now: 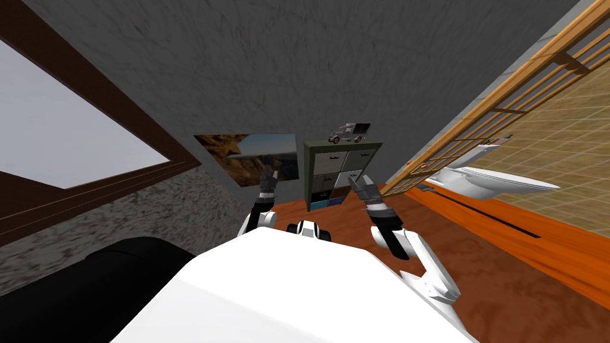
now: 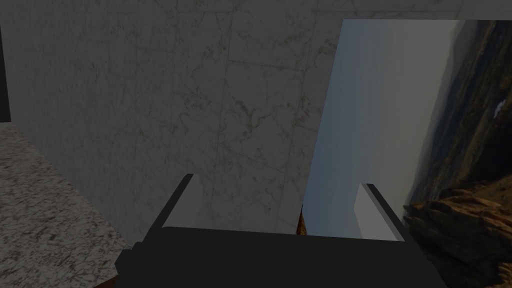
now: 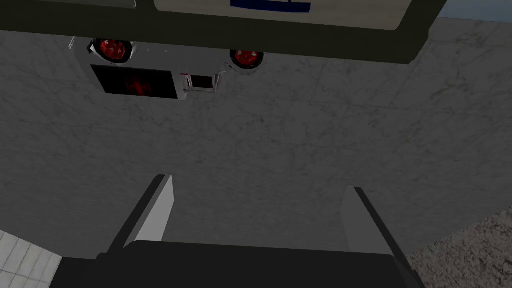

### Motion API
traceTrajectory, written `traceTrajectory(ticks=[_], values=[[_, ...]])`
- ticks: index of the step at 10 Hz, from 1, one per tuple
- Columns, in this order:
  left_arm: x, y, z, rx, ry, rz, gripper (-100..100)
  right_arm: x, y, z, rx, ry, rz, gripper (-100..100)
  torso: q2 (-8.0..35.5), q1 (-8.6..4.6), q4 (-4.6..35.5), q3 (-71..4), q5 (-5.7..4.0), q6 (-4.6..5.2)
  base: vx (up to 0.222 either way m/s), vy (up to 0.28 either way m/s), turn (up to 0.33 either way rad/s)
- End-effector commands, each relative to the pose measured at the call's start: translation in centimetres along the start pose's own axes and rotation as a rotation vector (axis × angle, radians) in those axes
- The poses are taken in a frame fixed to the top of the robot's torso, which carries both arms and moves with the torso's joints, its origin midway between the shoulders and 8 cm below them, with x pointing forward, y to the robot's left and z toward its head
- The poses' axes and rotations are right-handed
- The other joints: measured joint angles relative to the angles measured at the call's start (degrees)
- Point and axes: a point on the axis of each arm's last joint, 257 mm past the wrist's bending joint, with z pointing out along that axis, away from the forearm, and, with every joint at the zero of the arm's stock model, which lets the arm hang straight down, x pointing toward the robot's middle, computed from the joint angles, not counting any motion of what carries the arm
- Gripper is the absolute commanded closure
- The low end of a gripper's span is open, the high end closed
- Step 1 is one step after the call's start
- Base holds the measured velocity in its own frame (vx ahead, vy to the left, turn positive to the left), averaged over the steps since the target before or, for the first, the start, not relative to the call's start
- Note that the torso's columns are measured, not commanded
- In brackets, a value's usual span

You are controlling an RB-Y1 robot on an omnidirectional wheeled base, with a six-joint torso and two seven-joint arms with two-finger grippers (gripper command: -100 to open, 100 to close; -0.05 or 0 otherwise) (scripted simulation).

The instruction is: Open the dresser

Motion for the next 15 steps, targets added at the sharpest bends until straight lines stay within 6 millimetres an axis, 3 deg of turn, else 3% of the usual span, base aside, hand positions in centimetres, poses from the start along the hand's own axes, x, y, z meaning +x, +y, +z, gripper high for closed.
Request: traceTrajectory(ticks=[1, 15], values=[[0.0, 0.0, 0.0, 0.000, 0.000, 0.000, 0, 0.6, -0.8, 0.2, -0.007, 0.030, -0.147, -100, 0.0, 0.09, 0.0, 0.0, 0.02, 0.00, 0.047, 0.095, -0.009], [0.0, 0.0, 0.0, 0.000, 0.000, 0.000, 0, 2.4, -8.5, 1.2, -0.073, 0.213, -1.057, -100, 0.0, -0.05, 0.0, 0.0, -0.01, 0.00, 0.057, 0.101, -0.011]])
